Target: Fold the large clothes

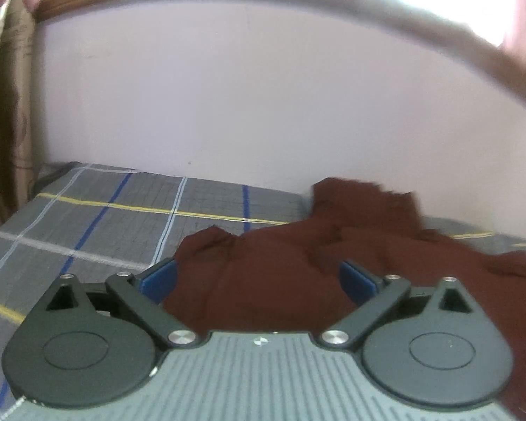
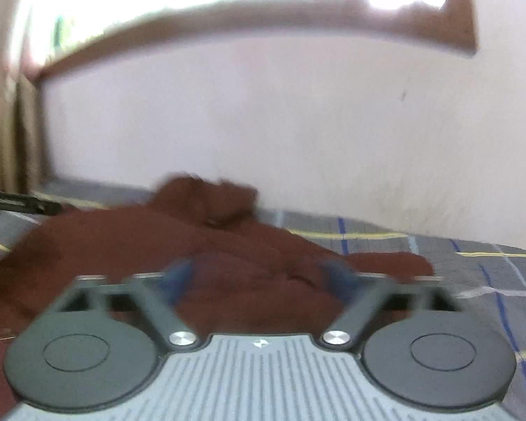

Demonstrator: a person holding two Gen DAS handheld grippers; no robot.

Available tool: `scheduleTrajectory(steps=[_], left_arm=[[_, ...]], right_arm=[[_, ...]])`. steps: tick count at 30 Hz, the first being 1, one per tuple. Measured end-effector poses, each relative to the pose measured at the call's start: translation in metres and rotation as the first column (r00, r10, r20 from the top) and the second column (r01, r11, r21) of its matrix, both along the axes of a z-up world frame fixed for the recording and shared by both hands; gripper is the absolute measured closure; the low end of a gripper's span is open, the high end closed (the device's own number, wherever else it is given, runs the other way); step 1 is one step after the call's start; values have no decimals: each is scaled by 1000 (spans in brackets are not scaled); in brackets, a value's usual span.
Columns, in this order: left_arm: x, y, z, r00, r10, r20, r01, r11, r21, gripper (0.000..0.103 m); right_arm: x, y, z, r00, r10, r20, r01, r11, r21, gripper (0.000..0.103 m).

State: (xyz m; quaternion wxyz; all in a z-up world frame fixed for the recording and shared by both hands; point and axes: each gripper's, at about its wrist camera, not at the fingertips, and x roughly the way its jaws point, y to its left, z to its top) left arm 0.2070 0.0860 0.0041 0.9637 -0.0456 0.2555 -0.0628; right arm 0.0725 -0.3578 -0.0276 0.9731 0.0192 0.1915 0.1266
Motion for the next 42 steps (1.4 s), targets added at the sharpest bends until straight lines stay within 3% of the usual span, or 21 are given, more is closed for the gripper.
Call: scheduleTrajectory(steps=[4,10,15,19,20,22,24,25,27,29,32,35,36,37,41,42], left_arm=[[-74,21,17,994,-106,7,105,994,43,0],[-164,58,-4,990,-122,-66,125,991,48,0],[-194,88,-38,971,-124,-204,116,992,-54,4],[-205,102,-59,965,-103,-241,86,993,-81,4],[-205,104,-63,964,-100,-248,78,992,-100,4],[-211,104,-66,968,-116,-224,90,988,-125,6],[-212,98,-67,958,-172,-229,142,980,-138,11],[-212,94,-66,954,-188,-232,160,978,-132,16],[-217,85,-65,946,-221,-239,199,973,-112,26],[-220,84,-64,940,-237,-247,211,969,-127,33],[-218,95,-68,934,-257,-249,207,955,-211,34],[-218,96,-73,925,-295,-238,237,940,-245,12],[-217,93,-74,921,-310,-237,254,937,-241,0],[-218,88,-76,919,-317,-233,267,937,-225,0],[-219,70,-77,931,-295,-215,270,953,-138,7],[-217,69,-77,936,-284,-208,260,956,-138,26]], right_arm=[[-89,-26,2,999,4,-46,-1,998,71,6],[-183,-58,-35,979,-75,-192,112,975,190,6],[-213,-56,-53,965,-108,-240,152,972,177,7],[-214,-74,-65,948,-169,-270,227,953,202,7],[-211,-79,-69,943,-149,-296,224,945,237,13],[-207,-81,-78,934,-104,-341,207,937,280,42],[-206,-75,-83,930,-117,-349,209,948,239,58],[-207,-75,-83,932,-115,-344,208,947,247,64],[-211,-78,-76,940,-104,-326,203,937,286,86],[-218,-78,-65,958,-78,-277,169,931,322,88],[-213,-79,-66,952,-63,-299,158,940,303,88],[-203,-86,-79,936,-35,-350,170,916,364,84],[-203,-90,-82,937,-34,-349,180,901,396,78],[-201,-92,-84,935,-28,-353,182,893,411,77],[-191,-82,-94,930,-31,-365,184,902,392,79],[-189,-80,-95,932,-32,-362,183,902,392,84]])
